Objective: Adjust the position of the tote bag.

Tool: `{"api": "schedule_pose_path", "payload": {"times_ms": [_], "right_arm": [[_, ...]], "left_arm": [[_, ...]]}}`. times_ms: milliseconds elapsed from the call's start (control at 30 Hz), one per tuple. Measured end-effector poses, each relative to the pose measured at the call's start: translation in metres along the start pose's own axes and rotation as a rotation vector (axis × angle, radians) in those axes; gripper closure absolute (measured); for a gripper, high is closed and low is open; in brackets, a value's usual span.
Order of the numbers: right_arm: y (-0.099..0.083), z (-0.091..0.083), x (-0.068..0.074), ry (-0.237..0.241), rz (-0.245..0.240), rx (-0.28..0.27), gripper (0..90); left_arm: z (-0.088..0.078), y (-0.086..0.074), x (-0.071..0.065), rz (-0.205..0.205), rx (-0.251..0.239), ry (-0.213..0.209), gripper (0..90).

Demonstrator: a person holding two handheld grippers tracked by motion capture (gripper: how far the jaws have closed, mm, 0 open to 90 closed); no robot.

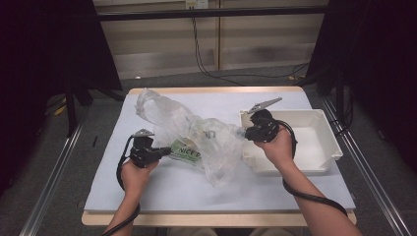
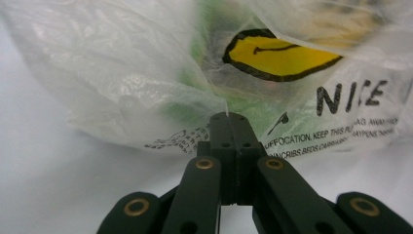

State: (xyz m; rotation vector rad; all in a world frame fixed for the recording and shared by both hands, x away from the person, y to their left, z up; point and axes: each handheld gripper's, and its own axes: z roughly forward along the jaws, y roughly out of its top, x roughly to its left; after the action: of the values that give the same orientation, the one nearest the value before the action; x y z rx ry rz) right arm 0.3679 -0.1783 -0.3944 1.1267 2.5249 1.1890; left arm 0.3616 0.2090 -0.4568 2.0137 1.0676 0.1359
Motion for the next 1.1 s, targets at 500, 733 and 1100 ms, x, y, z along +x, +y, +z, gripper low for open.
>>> {"api": "schedule_pose_path", "payload": {"times_ms": [500,733,1100], "right_arm": [[0.015,0.013,-0.024,-0.043,0.046,0.017,89.0],[0.019,0.02,-0.034,-0.061,0.051,0.027,89.0],[0.019,0.027,-0.037,-0.04,0.059,0.043,88.9]], "left_arm": [[0.002,-0.003,-0.019,0.036,-0.007,-0.008,90.0],[0.005,-0.005,-0.026,0.074,0.019,-0.017,90.0],[0.003,-0.008,-0.027,0.074,0.003,-0.03,85.0]]}}
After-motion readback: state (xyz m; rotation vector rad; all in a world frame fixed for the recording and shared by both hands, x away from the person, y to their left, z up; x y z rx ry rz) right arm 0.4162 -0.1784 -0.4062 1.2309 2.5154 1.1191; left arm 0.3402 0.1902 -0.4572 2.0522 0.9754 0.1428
